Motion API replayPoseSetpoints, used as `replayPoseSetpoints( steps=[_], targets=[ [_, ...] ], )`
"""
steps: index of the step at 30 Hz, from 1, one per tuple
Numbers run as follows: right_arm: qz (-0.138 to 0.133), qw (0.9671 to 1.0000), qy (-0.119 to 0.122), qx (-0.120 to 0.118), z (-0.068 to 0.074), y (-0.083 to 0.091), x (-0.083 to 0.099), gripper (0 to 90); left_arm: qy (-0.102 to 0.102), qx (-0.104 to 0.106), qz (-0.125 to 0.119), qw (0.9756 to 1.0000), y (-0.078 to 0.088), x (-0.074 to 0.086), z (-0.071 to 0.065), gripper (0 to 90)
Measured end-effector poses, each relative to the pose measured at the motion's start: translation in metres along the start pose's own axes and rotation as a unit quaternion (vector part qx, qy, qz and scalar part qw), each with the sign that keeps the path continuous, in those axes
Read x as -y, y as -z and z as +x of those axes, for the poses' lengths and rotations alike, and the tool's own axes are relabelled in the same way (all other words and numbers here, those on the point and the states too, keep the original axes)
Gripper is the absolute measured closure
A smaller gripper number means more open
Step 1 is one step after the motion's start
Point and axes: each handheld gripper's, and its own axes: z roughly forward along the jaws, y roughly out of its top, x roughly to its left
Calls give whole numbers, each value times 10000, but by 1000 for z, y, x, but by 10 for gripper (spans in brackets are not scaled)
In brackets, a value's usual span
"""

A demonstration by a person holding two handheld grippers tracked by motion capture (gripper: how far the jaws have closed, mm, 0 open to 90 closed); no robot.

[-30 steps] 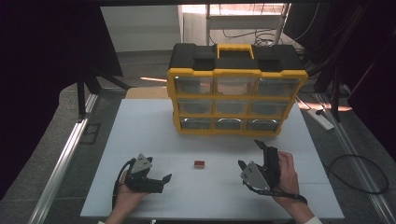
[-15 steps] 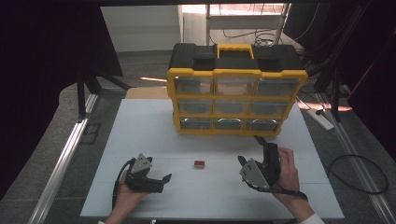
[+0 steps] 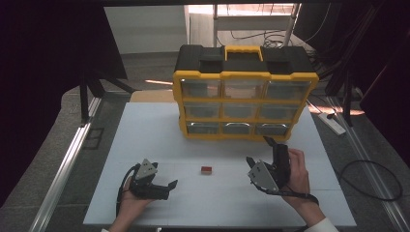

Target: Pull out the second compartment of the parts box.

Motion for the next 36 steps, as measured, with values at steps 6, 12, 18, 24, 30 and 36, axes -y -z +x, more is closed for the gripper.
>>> replayPoseSetpoints(
  steps=[6,12,18,24,30,36],
  targets=[
    [-7,10000,8,40,-3,-2,-2,118,2,0,0,10000,0,0,0,21],
    [-1,9999,41,96,-5,-3,-4,118,1,-2,0,10000,0,0,0,22],
    [-22,9999,21,148,-11,-4,-5,121,4,-7,0,10000,0,0,0,21],
    [-75,9998,38,205,-14,-5,-9,122,-1,-6,-4,10000,0,0,0,22],
    [-90,9997,47,241,-18,-7,-10,123,13,2,-25,10000,0,0,0,21],
    [-121,9995,48,284,-22,-10,-12,126,2,-3,-32,10000,0,0,0,22]
  ],
)
